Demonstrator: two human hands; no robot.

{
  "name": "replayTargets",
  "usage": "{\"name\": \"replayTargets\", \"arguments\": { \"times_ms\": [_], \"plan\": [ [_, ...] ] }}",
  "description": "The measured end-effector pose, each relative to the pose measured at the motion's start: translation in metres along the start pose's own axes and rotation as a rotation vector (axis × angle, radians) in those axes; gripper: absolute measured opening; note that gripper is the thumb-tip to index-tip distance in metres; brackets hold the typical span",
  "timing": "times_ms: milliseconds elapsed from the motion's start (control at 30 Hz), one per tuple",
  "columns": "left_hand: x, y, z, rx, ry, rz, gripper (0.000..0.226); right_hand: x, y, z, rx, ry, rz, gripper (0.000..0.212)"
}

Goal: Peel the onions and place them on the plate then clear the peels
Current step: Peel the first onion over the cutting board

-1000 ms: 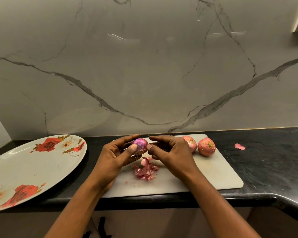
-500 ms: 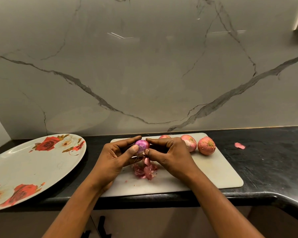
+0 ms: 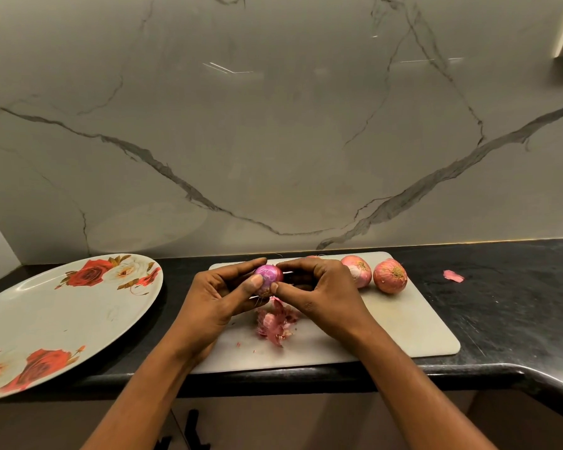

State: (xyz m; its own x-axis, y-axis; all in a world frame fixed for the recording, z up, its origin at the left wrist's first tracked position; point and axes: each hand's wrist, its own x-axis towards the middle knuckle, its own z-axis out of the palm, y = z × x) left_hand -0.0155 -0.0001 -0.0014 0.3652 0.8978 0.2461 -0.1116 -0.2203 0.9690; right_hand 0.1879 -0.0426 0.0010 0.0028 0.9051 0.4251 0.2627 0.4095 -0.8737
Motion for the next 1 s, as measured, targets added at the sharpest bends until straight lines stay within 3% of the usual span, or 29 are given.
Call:
{"name": "replayTargets", "arguments": {
  "times_ms": [467, 667, 1000],
  "plan": [
    [0.0013, -0.0005, -0.0020, 0.000, 0.015, -0.014, 0.042, 0.0034, 0.0050, -0.0002, -0.111, 0.052, -0.029, 0.033],
    [0.0012, 0.0009, 0.0007, -0.007, 0.012, 0.003, 0.039, 0.0019, 0.0026, -0.0004, 0.054, 0.018, 0.032, 0.024],
    [0.0003, 0.0007, 0.0000, -0.021, 0.014, -0.003, 0.040, 0.0037, 0.0072, -0.0010, -0.092, 0.066, -0.010, 0.031]
  ]
}}
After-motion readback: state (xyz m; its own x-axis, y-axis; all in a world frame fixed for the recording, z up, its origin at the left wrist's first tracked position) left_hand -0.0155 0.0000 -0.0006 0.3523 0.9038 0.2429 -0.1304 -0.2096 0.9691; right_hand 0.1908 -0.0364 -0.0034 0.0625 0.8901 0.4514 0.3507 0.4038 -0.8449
